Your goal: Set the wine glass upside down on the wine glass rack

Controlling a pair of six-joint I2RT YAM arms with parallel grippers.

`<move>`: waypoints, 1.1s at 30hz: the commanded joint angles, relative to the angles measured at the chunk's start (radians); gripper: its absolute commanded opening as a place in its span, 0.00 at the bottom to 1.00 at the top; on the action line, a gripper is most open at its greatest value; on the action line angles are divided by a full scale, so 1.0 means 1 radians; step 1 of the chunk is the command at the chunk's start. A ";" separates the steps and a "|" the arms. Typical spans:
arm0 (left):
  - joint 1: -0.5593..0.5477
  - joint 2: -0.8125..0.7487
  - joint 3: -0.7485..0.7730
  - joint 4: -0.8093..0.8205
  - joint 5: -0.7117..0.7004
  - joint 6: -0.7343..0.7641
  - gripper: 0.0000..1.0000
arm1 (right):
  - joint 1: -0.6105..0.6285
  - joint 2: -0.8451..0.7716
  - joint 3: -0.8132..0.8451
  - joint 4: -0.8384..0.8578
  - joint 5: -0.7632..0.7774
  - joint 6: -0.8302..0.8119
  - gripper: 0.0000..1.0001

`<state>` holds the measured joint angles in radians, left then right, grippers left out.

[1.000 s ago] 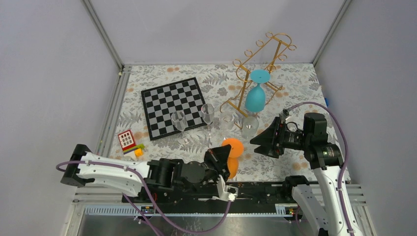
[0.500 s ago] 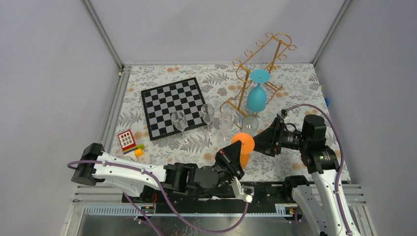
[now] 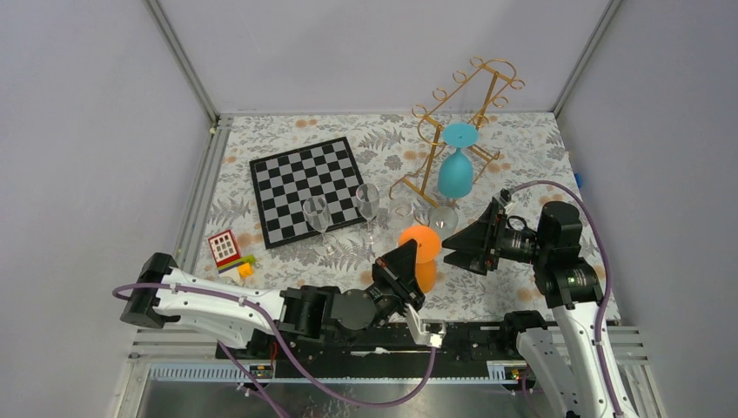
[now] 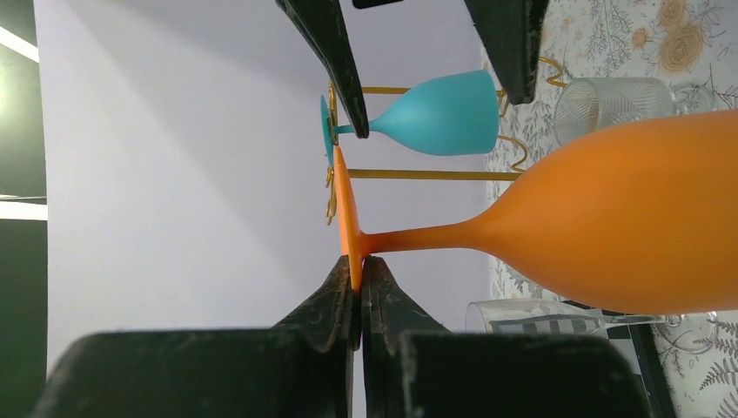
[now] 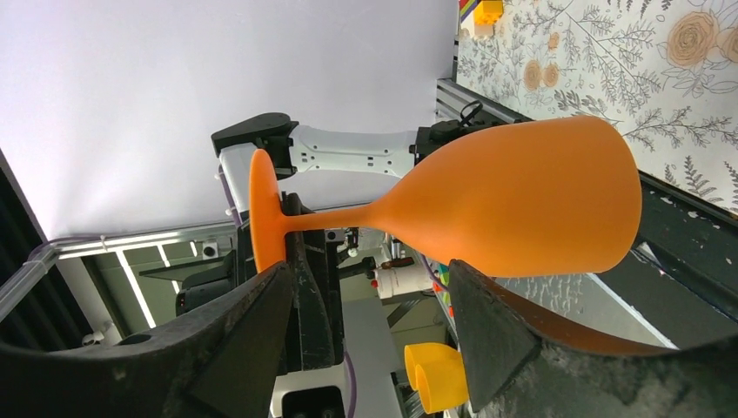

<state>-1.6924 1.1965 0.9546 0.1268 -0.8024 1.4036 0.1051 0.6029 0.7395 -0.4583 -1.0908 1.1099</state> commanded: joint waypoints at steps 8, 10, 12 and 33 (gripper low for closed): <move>-0.005 -0.008 0.002 0.025 -0.002 -0.037 0.00 | 0.011 0.012 0.051 0.142 -0.030 0.099 0.67; -0.005 0.003 0.005 0.020 0.009 -0.041 0.00 | 0.010 0.012 0.057 0.140 -0.028 0.099 0.67; -0.005 0.019 0.013 0.017 0.009 -0.042 0.00 | 0.011 0.015 0.053 0.135 -0.027 0.100 0.65; 0.012 0.089 0.045 0.016 0.058 -0.066 0.00 | 0.053 0.058 0.035 0.076 -0.053 0.047 0.35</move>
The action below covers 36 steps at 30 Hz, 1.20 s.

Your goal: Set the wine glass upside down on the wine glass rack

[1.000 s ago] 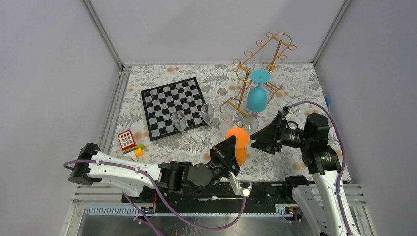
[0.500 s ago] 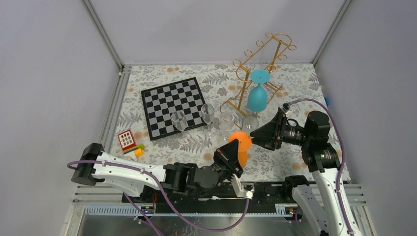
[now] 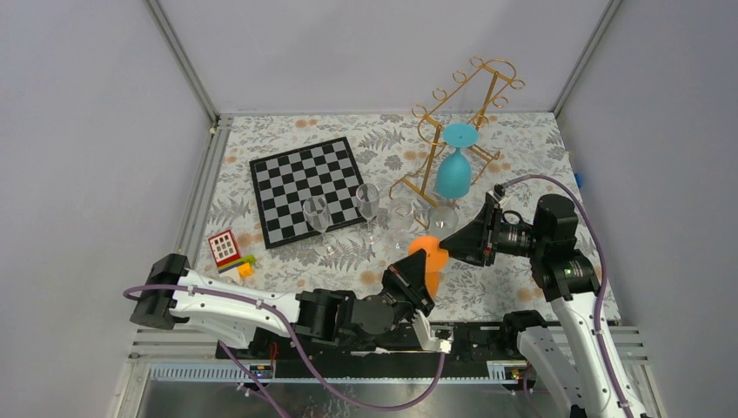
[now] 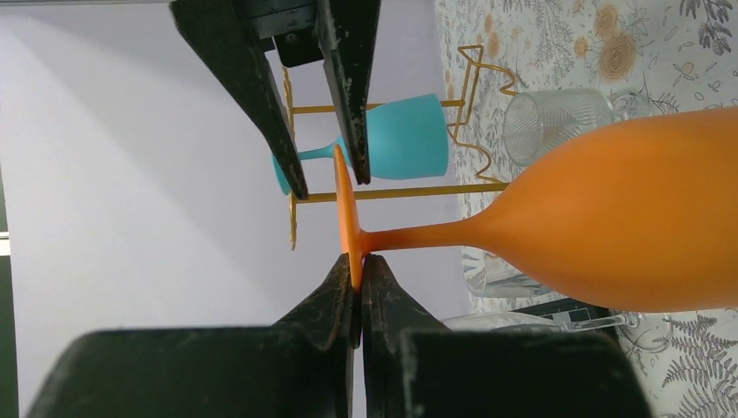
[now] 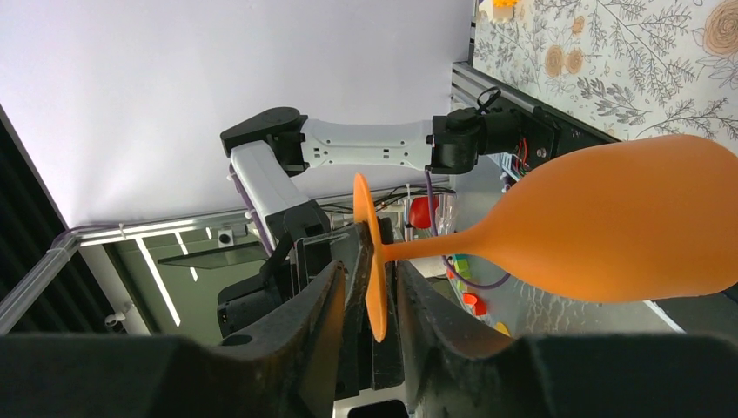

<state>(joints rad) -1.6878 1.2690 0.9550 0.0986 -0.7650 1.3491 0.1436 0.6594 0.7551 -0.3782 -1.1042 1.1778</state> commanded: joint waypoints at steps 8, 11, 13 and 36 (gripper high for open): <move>0.019 0.042 0.062 0.053 0.026 -0.008 0.00 | 0.025 0.045 0.071 -0.132 -0.069 -0.134 0.29; 0.022 0.046 0.062 0.056 0.026 -0.007 0.00 | 0.026 0.052 0.081 -0.155 -0.068 -0.152 0.20; 0.023 0.046 0.060 0.064 0.025 -0.008 0.00 | 0.027 0.052 0.072 -0.137 -0.069 -0.138 0.12; 0.088 -0.029 0.024 0.028 -0.002 -0.257 0.99 | 0.031 0.170 0.204 -0.199 -0.015 -0.272 0.00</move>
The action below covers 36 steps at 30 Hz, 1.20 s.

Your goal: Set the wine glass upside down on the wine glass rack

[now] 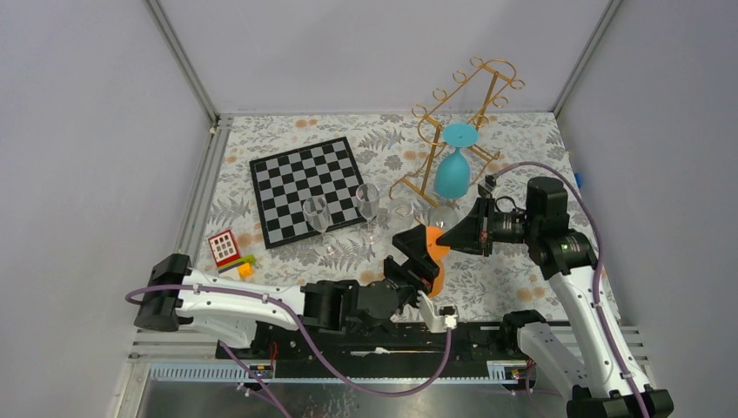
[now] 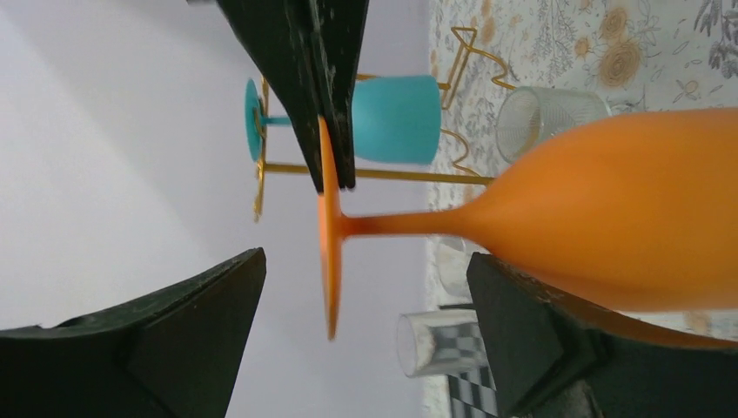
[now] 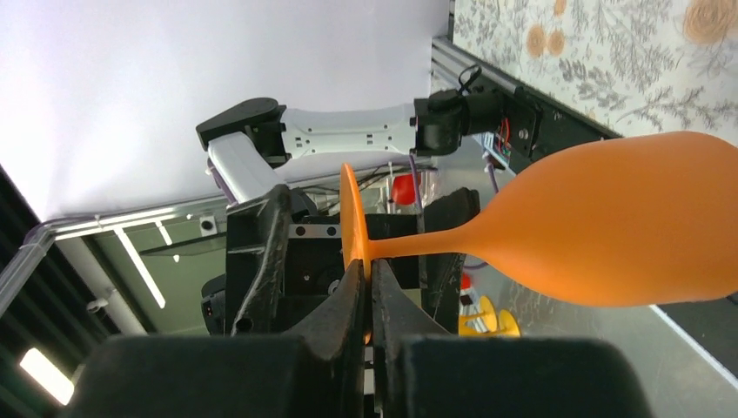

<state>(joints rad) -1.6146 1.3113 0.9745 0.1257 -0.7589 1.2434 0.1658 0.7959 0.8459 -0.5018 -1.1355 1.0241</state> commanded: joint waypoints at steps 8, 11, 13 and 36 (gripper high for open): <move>0.046 -0.212 -0.011 -0.210 -0.036 -0.591 0.99 | 0.009 0.141 0.352 -0.442 0.163 -0.452 0.00; 0.052 -0.270 -0.020 -0.306 -0.036 -0.802 0.99 | 0.009 0.151 0.362 -0.446 0.165 -0.448 0.00; 0.054 -0.316 -0.044 -0.344 -0.035 -0.927 0.99 | 0.009 0.150 0.359 -0.456 0.171 -0.457 0.00; 0.271 -0.180 0.246 -0.759 0.386 -1.996 0.99 | 0.008 -0.001 0.364 -0.641 0.664 -0.493 0.00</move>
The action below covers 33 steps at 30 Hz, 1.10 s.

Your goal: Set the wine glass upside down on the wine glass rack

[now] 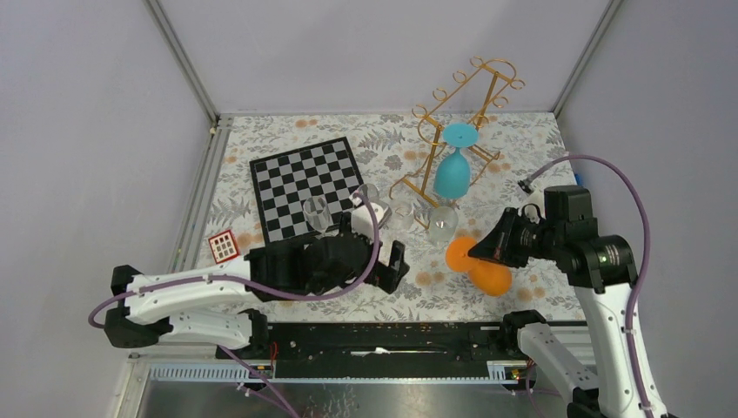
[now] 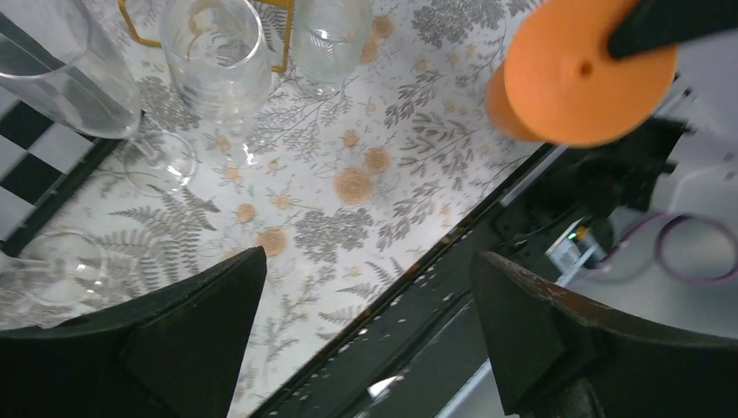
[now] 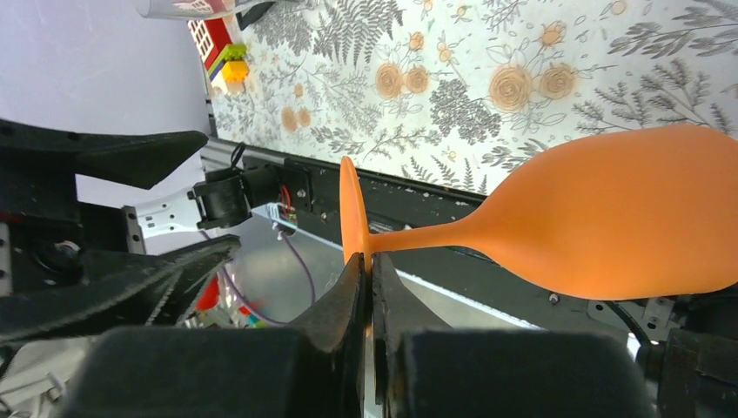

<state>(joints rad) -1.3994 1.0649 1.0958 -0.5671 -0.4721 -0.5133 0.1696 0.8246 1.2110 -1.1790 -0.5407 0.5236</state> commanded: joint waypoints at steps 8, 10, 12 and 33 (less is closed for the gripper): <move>0.282 0.147 0.232 -0.166 0.319 -0.407 0.99 | 0.004 0.155 0.235 -0.159 0.072 -0.105 0.00; 0.359 0.141 0.227 -0.158 0.382 -0.439 0.99 | 0.001 0.184 0.275 -0.182 0.106 -0.107 0.00; 0.433 0.137 0.220 -0.152 0.446 -0.459 0.99 | -0.007 0.210 0.310 -0.189 0.126 -0.107 0.00; 0.608 0.119 0.357 -0.217 0.375 -0.284 0.99 | -0.292 0.430 0.507 0.133 -0.364 0.132 0.00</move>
<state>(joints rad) -0.7971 1.2171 1.4036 -0.8051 -0.0559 -0.8482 -0.1051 1.2655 1.6600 -1.1946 -0.7742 0.5358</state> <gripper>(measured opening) 0.989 0.030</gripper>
